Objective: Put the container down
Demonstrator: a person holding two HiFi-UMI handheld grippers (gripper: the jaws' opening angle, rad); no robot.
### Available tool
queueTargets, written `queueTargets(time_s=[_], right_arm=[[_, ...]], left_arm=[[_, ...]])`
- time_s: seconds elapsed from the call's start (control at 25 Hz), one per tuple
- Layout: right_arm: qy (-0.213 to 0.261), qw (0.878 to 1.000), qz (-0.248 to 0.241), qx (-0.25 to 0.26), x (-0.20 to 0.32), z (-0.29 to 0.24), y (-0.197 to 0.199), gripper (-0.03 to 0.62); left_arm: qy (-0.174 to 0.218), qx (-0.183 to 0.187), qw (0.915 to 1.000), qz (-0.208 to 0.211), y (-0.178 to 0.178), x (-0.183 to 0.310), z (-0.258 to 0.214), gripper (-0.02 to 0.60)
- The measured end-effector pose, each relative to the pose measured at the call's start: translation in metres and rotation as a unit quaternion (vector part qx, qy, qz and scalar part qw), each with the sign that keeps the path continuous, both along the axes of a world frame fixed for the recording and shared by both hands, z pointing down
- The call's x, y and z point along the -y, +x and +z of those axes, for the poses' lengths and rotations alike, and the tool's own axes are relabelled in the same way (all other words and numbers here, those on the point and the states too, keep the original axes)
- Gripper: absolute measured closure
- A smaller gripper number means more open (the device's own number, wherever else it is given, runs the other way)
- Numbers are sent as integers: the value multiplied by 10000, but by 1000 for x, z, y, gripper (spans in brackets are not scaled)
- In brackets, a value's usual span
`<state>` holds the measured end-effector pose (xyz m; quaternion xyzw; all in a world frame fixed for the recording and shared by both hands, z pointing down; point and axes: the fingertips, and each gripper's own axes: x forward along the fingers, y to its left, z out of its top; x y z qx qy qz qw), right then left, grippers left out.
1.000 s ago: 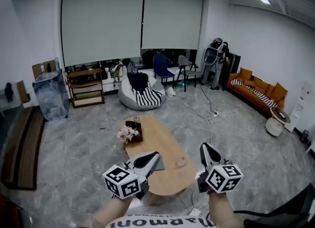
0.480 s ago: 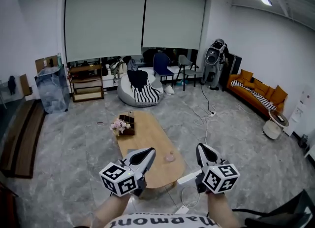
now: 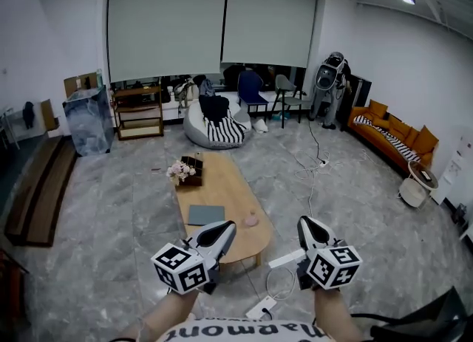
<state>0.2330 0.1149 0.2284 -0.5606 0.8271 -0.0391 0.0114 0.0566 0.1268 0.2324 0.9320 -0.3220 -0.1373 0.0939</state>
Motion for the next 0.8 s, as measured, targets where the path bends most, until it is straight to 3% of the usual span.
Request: queueTargets(time_s=[0.4,0.8], right_arm=[[-228,9996,-114,83,-22,28,6,580],[-290,9995,-113,109,-21,35,11,580]], left_arm=[[-168,109,9997,-163,3,-31,17,566],[-197,141,9995,-213,4,-32,23,568]])
